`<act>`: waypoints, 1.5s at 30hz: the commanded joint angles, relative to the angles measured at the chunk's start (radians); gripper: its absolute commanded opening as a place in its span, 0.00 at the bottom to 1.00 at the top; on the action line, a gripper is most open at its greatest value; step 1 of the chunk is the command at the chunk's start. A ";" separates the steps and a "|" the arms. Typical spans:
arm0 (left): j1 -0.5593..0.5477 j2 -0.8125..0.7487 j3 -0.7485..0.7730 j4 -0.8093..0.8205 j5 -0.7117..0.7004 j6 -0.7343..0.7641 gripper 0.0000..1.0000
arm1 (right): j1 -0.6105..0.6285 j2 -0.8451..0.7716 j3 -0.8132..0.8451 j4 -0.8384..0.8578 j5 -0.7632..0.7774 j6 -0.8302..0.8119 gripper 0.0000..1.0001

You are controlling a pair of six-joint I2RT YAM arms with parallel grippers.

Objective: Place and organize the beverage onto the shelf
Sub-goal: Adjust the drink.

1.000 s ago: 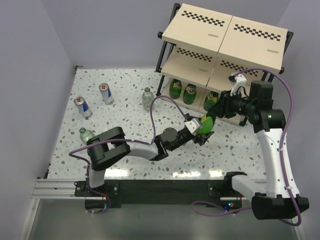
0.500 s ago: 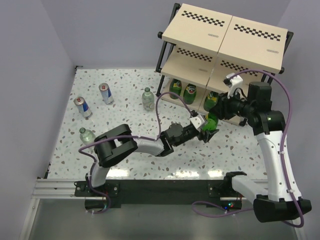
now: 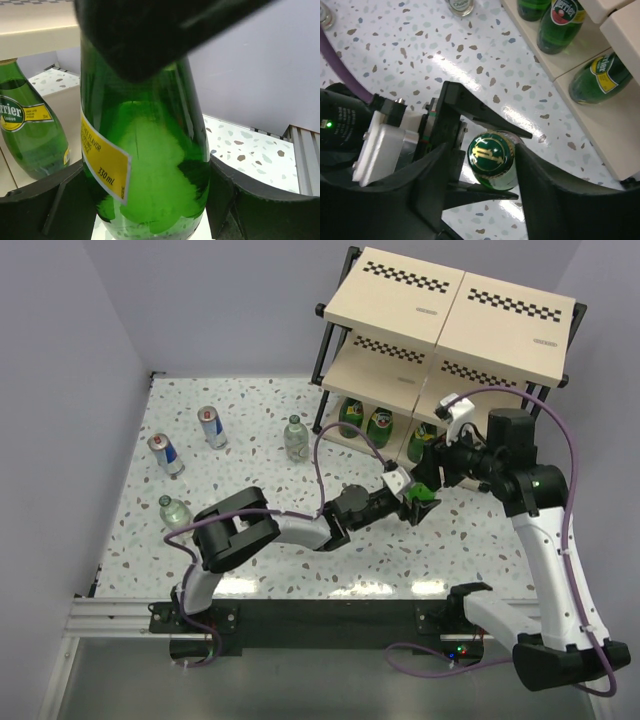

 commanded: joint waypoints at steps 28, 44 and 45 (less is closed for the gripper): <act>0.030 0.032 0.061 0.142 -0.024 -0.056 0.00 | 0.012 -0.037 0.284 -0.088 0.231 -0.046 0.77; 0.059 0.247 0.403 -0.083 0.017 -0.040 0.00 | 0.000 -0.012 0.318 0.035 0.406 0.080 0.77; 0.062 0.265 0.417 -0.094 0.017 -0.040 0.00 | 0.000 -0.011 0.318 0.038 0.404 0.083 0.77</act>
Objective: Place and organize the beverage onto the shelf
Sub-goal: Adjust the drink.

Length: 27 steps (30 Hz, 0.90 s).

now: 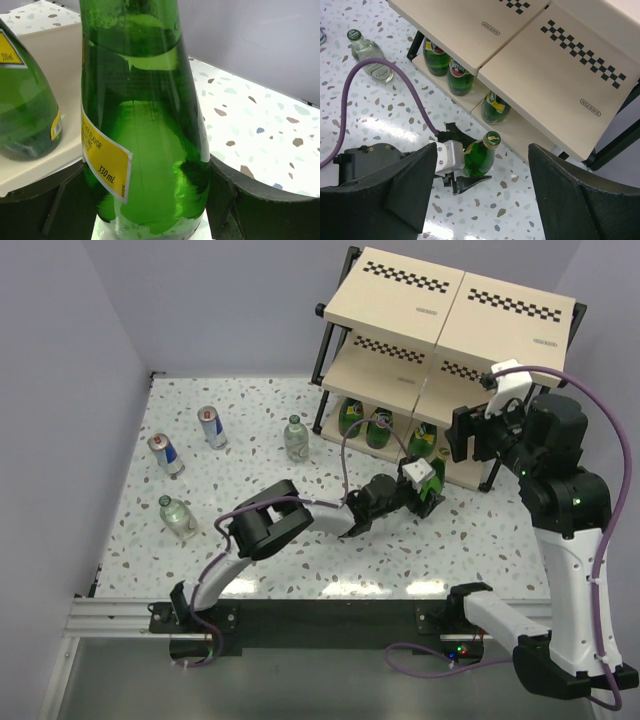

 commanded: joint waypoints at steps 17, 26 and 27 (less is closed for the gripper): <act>0.036 0.103 0.387 -0.148 0.002 0.020 0.00 | -0.006 0.005 0.032 0.052 0.010 0.034 0.77; 0.036 0.123 0.471 -0.233 -0.052 0.023 0.00 | -0.006 -0.002 0.032 0.046 0.009 0.036 0.77; 0.038 0.127 0.486 -0.244 -0.057 0.023 0.00 | -0.006 -0.004 0.034 0.047 0.010 0.036 0.77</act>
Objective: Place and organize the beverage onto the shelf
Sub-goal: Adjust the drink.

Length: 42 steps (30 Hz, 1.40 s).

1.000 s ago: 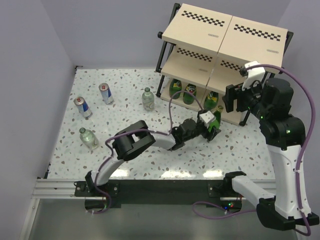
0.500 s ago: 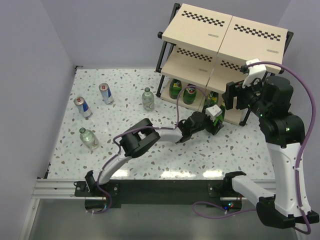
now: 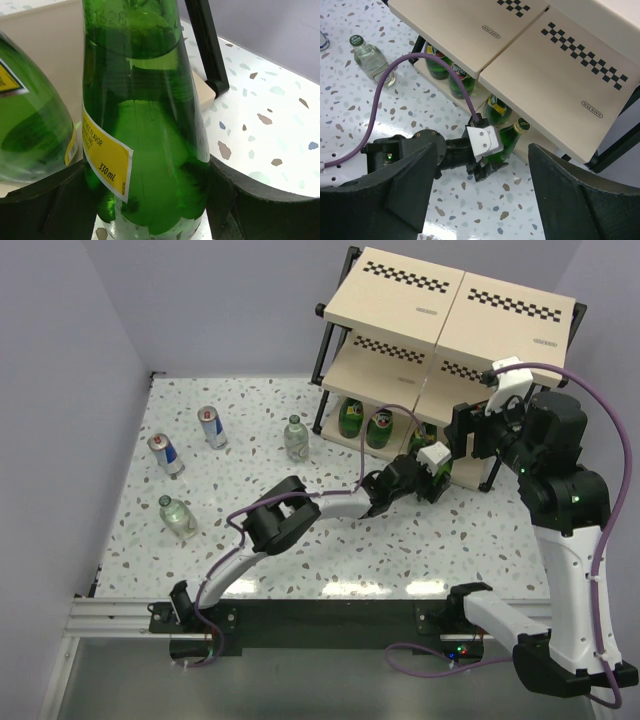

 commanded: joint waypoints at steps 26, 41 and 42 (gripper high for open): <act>0.017 0.052 0.297 0.055 -0.033 0.012 0.00 | -0.006 -0.014 0.034 0.019 0.009 0.008 0.77; 0.021 0.088 0.367 0.090 -0.072 0.026 0.00 | -0.006 -0.014 0.035 0.016 0.004 0.007 0.77; 0.021 0.092 0.374 0.087 -0.075 0.026 0.00 | -0.004 -0.016 0.037 0.016 0.004 0.007 0.77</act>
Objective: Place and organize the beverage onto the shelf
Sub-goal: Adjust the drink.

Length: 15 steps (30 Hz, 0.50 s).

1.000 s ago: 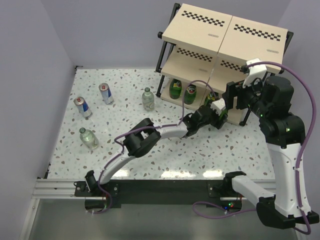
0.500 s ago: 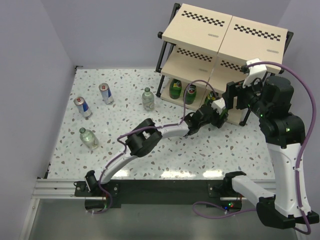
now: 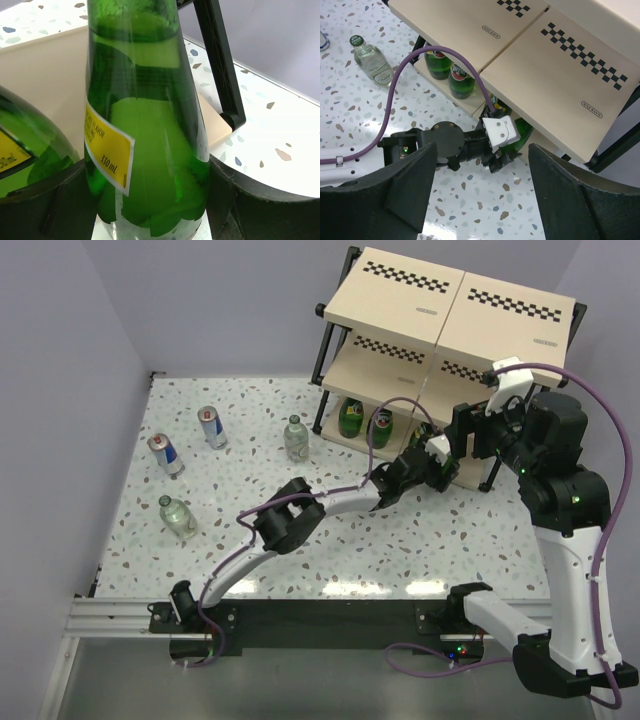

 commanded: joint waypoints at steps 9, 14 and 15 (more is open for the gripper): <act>0.010 -0.012 0.127 0.231 -0.048 0.018 0.00 | -0.006 -0.012 0.038 0.016 0.002 0.006 0.77; 0.010 -0.006 0.127 0.253 -0.051 0.021 0.00 | -0.006 -0.009 0.037 0.016 0.002 0.006 0.77; 0.010 -0.006 0.125 0.256 -0.052 0.021 0.00 | -0.004 -0.011 0.037 0.016 0.002 0.006 0.77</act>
